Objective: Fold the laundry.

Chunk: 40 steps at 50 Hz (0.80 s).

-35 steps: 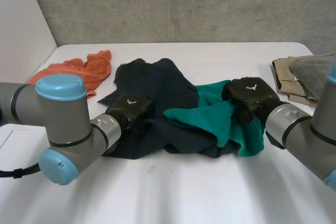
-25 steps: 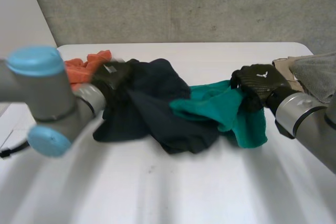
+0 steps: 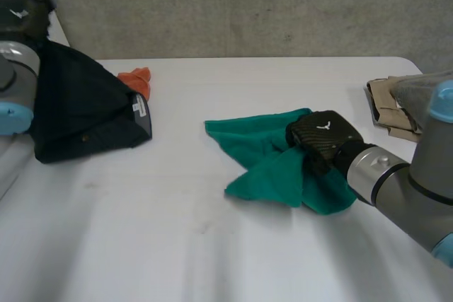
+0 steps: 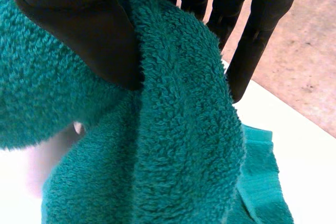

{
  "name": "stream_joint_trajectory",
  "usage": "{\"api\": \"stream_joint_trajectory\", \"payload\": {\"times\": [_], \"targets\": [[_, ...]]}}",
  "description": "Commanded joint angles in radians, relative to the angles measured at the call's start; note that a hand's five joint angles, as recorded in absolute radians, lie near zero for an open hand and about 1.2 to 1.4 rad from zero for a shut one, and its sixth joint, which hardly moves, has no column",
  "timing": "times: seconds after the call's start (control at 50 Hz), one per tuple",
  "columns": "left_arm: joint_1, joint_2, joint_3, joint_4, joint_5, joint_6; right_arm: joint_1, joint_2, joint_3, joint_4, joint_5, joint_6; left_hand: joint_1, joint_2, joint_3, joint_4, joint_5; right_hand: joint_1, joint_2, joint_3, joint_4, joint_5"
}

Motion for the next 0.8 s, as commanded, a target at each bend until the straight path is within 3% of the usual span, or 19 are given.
{"api": "stream_joint_trajectory", "payload": {"times": [0.02,0.08,0.12,0.16,0.3,0.46,0.54,0.64,0.8], "targets": [[-0.053,0.156,-0.237,0.013,0.053,-0.007,0.083,0.013,-0.009,0.002,-0.02,-0.012,-0.122,-0.212,-0.221,-0.206,-0.214,0.07,0.0,-0.021,-0.029,-0.014],[-0.076,0.219,-0.309,0.024,0.06,-0.008,0.14,0.031,-0.009,0.012,-0.042,-0.029,-0.122,-0.212,-0.221,-0.206,-0.214,-0.199,-0.268,-0.289,-0.297,-0.282],[-0.104,0.278,-0.378,0.025,0.071,-0.01,0.168,0.051,-0.024,0.035,-0.05,-0.058,-0.122,-0.212,-0.221,-0.206,-0.214,-0.685,-0.755,-0.775,-0.784,-0.768],[-0.136,0.333,-0.452,0.018,0.089,-0.01,0.16,0.054,-0.044,0.063,-0.043,-0.081,-0.122,-0.212,-0.221,-0.206,-0.214,-0.922,-0.991,-1.012,-1.021,-1.005],[-0.228,0.466,-0.644,-0.044,0.14,-0.016,0.023,-0.004,-0.162,0.261,-0.045,-0.12,-0.122,-0.212,-0.221,-0.206,-0.214,-0.922,-0.991,-1.012,-1.021,-1.005],[-0.4,0.54,-0.799,-0.113,0.177,-0.064,-0.182,-0.027,-0.277,0.403,-0.118,-0.15,-0.122,-0.212,-0.221,-0.206,-0.214,-0.922,-0.991,-1.012,-1.021,-1.005],[-0.501,0.513,-0.807,-0.128,0.174,-0.108,-0.238,0.013,-0.303,0.431,-0.174,-0.285,-0.122,-0.212,-0.221,-0.206,-0.214,-0.922,-0.991,-1.012,-1.021,-1.005],[-0.623,0.412,-0.767,-0.13,0.155,-0.139,-0.269,0.097,-0.323,0.423,-0.203,-0.575,-0.122,-0.212,-0.221,-0.206,-0.214,-0.922,-0.991,-1.012,-1.021,-1.005],[-0.728,0.252,-0.664,-0.128,0.06,-0.139,-0.278,0.27,-0.366,0.335,-0.232,-0.747,-0.122,-0.212,-0.221,-0.206,-0.214,-0.922,-0.991,-1.012,-1.021,-1.005]]}}
